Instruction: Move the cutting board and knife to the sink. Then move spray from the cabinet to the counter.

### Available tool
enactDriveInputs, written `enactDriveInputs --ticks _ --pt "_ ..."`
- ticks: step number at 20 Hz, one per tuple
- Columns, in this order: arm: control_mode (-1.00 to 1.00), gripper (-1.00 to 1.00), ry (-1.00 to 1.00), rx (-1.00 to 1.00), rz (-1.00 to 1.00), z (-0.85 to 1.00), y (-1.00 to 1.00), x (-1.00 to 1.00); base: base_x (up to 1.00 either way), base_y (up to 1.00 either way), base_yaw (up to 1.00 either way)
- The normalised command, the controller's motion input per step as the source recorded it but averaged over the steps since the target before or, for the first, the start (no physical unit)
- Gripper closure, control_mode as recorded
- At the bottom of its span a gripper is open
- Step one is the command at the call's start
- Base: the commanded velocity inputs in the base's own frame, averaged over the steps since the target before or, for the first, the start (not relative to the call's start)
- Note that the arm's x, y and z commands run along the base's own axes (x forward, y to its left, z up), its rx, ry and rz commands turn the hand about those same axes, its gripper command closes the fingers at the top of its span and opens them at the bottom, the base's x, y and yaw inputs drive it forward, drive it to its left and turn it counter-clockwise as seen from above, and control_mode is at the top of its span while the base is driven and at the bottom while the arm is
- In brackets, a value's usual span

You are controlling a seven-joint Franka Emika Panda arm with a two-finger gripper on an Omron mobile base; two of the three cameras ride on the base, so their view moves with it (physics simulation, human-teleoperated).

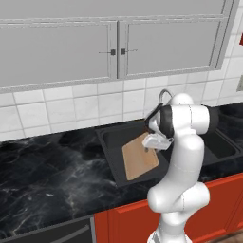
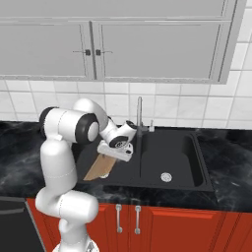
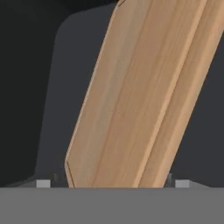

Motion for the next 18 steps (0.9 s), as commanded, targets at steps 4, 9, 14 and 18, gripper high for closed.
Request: enactDriveInputs --ticks 4,9,14,18 --pt "-1.0 -1.0 0.0 -0.23 0.0 0.12 -0.04 0.07 0.0 0.0 0.0" --pt "-1.0 -1.0 0.0 -0.26 -0.03 0.04 -0.1 0.03 0.0 0.0 0.0" --pt "-1.0 -1.0 -0.03 -0.08 -0.03 0.32 0.0 -0.1 0.0 0.0 0.0" --pt "-1.0 -1.0 0.0 0.0 -0.09 0.45 -0.01 -0.25 0.0 0.0 0.0"
